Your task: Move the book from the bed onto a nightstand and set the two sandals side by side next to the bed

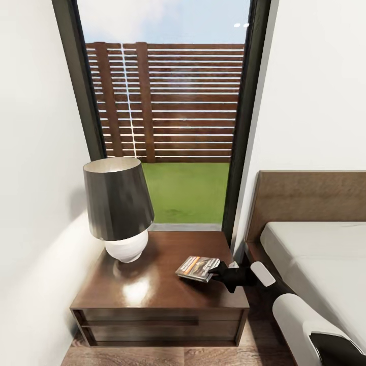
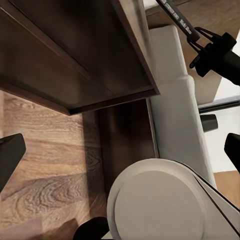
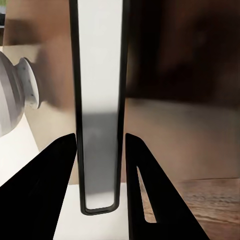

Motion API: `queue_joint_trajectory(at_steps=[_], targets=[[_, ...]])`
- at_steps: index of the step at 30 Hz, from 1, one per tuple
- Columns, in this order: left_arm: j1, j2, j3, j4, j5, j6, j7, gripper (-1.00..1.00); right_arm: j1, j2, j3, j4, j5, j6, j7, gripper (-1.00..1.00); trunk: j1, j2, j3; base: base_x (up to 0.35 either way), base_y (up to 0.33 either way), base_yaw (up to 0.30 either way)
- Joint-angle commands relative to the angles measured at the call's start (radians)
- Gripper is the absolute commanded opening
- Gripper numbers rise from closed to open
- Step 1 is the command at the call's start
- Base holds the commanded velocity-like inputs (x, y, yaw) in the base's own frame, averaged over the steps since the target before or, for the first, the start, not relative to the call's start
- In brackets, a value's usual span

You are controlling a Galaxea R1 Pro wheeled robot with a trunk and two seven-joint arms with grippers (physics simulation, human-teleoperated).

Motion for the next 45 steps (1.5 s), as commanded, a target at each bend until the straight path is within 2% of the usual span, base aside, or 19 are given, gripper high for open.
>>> queue_joint_trajectory(at_steps=[1, 19, 20, 27, 45], targets=[[0.0, 0.0, -0.004, 0.0, 0.006, 0.011, -0.003, 1.0, 0.0, 0.001, -0.006, 0.0, 0.0, 0.005, -0.002, -1.0, 0.0, 0.0, -0.001, 0.0, 0.0, 0.0], [0.0, 0.0, 0.006, 0.001, 0.006, 0.011, -0.002, 1.0, 0.0, 0.001, -0.006, 0.0, 0.0, 0.005, -0.005, -1.0, 0.0, 0.0, -0.001, 0.0, 0.0, 0.0], [0.0, 0.0, 0.009, 0.001, 0.006, 0.011, -0.002, 1.0, 0.0, 0.001, -0.006, 0.0, 0.0, 0.005, -0.007, 1.0, 0.0, 0.0, -0.001, 0.0, 0.0, 0.0], [0.0, 0.0, 0.033, 0.001, 0.006, 0.011, -0.002, 1.0, 0.0, 0.002, -0.006, -0.001, 0.0, 0.006, -0.034, 1.0, 0.0, 0.0, -0.001, 0.0, 0.0, 0.0], [0.0, 0.0, 0.035, 0.001, 0.006, 0.011, -0.003, 1.0, 0.0, 0.005, -0.006, -0.002, -0.001, 0.006, -0.037, 1.0, 0.0, 0.0, -0.001, -0.001, 0.0, 0.0]])
